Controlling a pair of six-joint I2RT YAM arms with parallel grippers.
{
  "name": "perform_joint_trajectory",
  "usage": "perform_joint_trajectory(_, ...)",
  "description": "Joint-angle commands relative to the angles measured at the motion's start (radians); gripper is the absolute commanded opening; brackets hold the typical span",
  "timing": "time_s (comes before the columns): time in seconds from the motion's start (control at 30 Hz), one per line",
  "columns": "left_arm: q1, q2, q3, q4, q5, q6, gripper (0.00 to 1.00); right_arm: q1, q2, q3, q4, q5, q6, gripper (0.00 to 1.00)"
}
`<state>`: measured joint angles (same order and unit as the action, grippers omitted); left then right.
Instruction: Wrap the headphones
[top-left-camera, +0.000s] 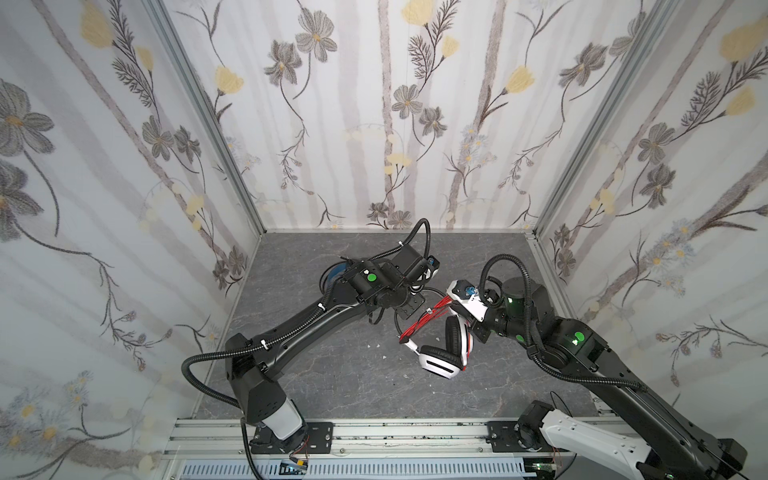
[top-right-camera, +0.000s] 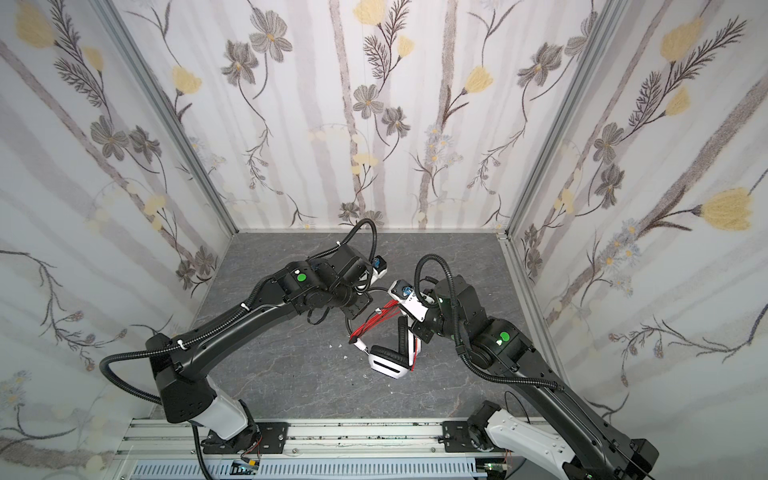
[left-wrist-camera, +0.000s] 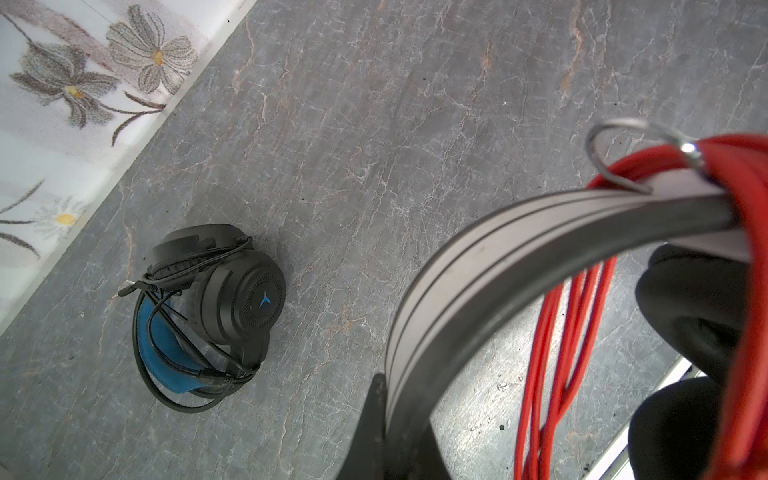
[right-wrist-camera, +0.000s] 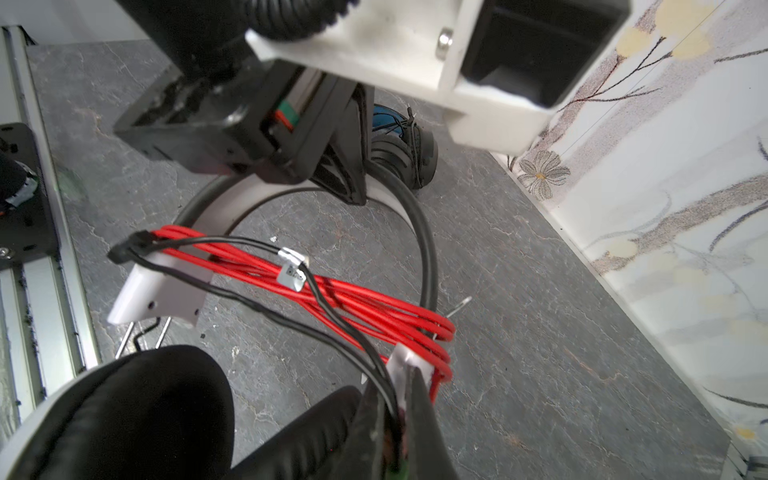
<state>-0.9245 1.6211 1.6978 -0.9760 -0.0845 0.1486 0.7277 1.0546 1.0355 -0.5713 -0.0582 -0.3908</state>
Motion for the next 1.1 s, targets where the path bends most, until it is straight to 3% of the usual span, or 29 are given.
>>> perform_joint_trajectory(0.0, -0.009, 0.018, 0.036, -0.125, 0.009, 0.08, 0.0, 0.003, -0.033, -0.041, 0.095, 0.128, -0.081, 0.0)
perform_joint_trajectory(0.47, -0.057, 0.075, 0.1, -0.176, -0.083, 0.18, 0.0, -0.006, -0.062, -0.11, 0.134, 0.276, -0.169, 0.0)
perform_joint_trajectory(0.8, -0.062, 0.072, 0.12, -0.169, -0.064, 0.187, 0.0, -0.058, -0.085, -0.219, 0.215, 0.193, -0.075, 0.0)
perform_joint_trajectory(1.07, -0.068, 0.084, 0.111, -0.161, -0.049, 0.183, 0.0, -0.117, -0.021, -0.191, 0.226, 0.12, 0.032, 0.0)
